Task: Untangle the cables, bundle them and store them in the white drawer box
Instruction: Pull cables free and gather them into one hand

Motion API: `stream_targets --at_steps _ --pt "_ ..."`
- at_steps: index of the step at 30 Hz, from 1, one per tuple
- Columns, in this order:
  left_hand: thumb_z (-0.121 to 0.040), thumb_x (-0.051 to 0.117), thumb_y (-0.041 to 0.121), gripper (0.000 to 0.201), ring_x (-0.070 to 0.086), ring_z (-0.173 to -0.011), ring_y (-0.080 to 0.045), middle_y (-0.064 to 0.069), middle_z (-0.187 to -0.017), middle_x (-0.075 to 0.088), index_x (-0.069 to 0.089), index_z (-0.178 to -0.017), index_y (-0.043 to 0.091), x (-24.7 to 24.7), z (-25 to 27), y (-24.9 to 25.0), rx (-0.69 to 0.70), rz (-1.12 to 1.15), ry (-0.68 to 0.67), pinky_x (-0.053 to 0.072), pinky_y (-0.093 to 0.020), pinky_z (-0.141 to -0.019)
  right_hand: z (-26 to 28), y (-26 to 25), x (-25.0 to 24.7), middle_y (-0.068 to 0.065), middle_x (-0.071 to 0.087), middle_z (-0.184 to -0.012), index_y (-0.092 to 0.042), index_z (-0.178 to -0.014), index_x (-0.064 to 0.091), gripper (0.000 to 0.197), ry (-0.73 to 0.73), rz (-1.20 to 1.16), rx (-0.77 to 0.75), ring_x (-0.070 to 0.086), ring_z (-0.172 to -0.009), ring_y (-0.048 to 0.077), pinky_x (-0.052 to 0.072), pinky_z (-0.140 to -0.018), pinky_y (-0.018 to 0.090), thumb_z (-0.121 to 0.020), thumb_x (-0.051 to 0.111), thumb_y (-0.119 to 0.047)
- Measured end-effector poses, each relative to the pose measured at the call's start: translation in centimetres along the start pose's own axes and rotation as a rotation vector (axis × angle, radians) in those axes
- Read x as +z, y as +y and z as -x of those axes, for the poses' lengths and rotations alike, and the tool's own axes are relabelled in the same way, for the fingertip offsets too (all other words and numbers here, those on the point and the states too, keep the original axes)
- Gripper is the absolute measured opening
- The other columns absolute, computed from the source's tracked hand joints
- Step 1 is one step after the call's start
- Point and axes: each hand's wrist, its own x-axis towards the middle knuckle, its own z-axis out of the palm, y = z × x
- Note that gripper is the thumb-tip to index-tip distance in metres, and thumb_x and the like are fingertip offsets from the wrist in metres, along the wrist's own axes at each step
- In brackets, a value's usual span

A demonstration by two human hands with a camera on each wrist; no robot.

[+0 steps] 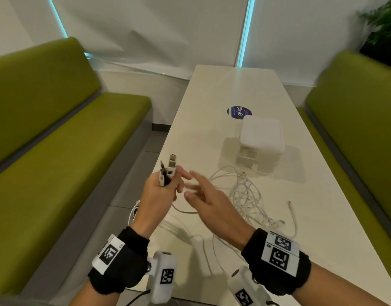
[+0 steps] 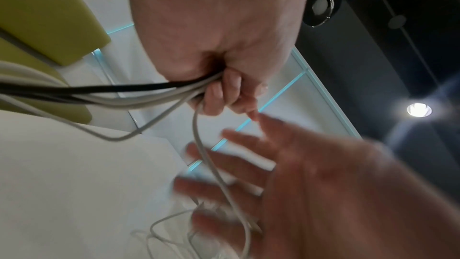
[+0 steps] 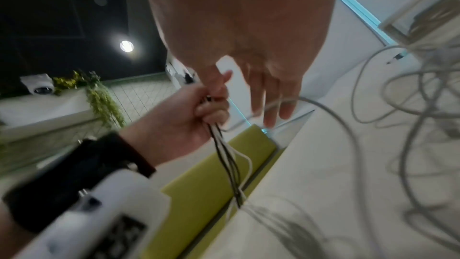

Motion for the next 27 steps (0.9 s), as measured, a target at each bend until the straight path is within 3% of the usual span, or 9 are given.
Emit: stream_targets --at_steps 4,8,11,14,17,19,22,24,27 --pt "-0.102 0.047 0.021 0.031 0.036 -0.049 -0.009 0.003 -0.053 0.049 0.070 -0.081 0.018 -1.8 -0.2 0.9 0.092 0.066 0.122 0.029 -0.017 -0.045 -0.1 3.3 0.1 0.004 0.072 -0.099 -0.022 -0.110 0.065 0.038 -0.188 0.666 0.025 0.067 -0.091 0.023 0.052 -0.079 0.033 -0.097 0.047 -0.053" --pt "-0.101 0.049 0.025 0.028 0.042 -0.048 -0.007 -0.003 -0.058 0.053 0.068 -0.081 0.021 -4.7 -0.9 1.3 0.158 -0.022 0.314 0.034 -0.015 -0.046 -0.4 5.9 -2.6 0.011 0.058 -0.059 -0.001 -0.067 0.058 0.056 -0.082 0.510 0.117 0.051 -0.052 0.020 0.043 -0.057 0.031 -0.098 0.047 -0.046" --pt "-0.101 0.049 0.029 0.028 0.044 -0.049 -0.009 -0.006 -0.059 0.054 0.068 -0.083 0.022 -5.2 -1.2 1.3 0.185 -0.044 0.312 0.035 -0.015 -0.048 -0.4 6.3 -4.2 0.013 0.063 -0.064 0.002 -0.071 0.060 0.046 -0.014 0.501 0.129 0.049 -0.053 0.017 0.041 -0.057 0.032 -0.098 0.047 -0.033" --pt "-0.101 0.049 0.027 0.028 0.042 -0.050 -0.012 -0.001 -0.055 0.054 0.069 -0.082 0.023 -3.2 -0.9 1.4 0.184 -0.015 0.234 0.033 -0.017 -0.046 -0.1 5.5 -3.2 -0.005 0.069 -0.084 -0.017 -0.093 0.068 0.039 -0.060 0.517 0.026 0.060 -0.074 0.012 0.046 -0.069 0.031 -0.096 0.048 -0.051" --pt "-0.101 0.048 0.027 0.028 0.040 -0.050 -0.015 0.001 -0.054 0.054 0.070 -0.084 0.023 -1.5 -0.5 1.2 0.204 -0.009 0.203 0.033 -0.017 -0.048 0.4 5.4 -0.6 -0.007 0.067 -0.110 -0.023 -0.120 0.062 0.056 -0.223 0.527 0.079 0.059 -0.088 0.012 0.048 -0.079 0.030 -0.085 0.056 -0.066" --pt "-0.101 0.048 0.025 0.028 0.040 -0.052 -0.020 -0.001 -0.055 0.054 0.070 -0.084 0.024 -1.4 -0.4 1.1 0.196 -0.026 0.207 0.034 -0.019 -0.050 0.7 6.2 0.7 0.004 0.068 -0.104 -0.019 -0.107 0.064 0.038 -0.330 0.604 0.098 0.062 -0.089 0.021 0.051 -0.078 0.032 -0.089 0.058 -0.052" --pt "-0.101 0.049 0.017 0.028 0.042 -0.050 -0.012 0.002 -0.056 0.056 0.070 -0.083 0.020 -1.6 -0.1 1.4 0.167 -0.065 0.161 0.036 -0.022 -0.054 0.8 6.9 1.0 0.012 0.069 -0.090 -0.012 -0.089 0.061 0.017 -0.245 0.511 0.097 0.064 -0.081 0.031 0.052 -0.070 0.036 -0.093 0.049 -0.023" --pt "-0.099 0.050 0.005 0.028 0.046 -0.048 0.001 0.010 -0.061 0.063 0.071 -0.084 0.016 -1.4 0.0 1.3 0.147 -0.160 0.070 0.035 -0.022 -0.054 0.5 6.7 0.4 0.010 0.070 -0.084 -0.013 -0.092 0.057 0.015 -0.133 0.419 0.082 0.065 -0.070 0.028 0.054 -0.066 0.039 -0.094 0.044 -0.020" --pt "-0.092 0.054 -0.005 0.036 0.057 -0.060 0.007 0.018 -0.096 0.072 0.070 -0.099 0.027 0.1 0.3 0.9 0.147 -0.320 -0.172 0.045 -0.016 -0.058 0.0 5.2 -0.6 0.005 0.058 -0.063 -0.018 -0.102 0.053 0.014 -0.006 0.419 -0.030 0.052 -0.051 0.024 0.044 -0.053 0.035 -0.103 0.041 -0.024"
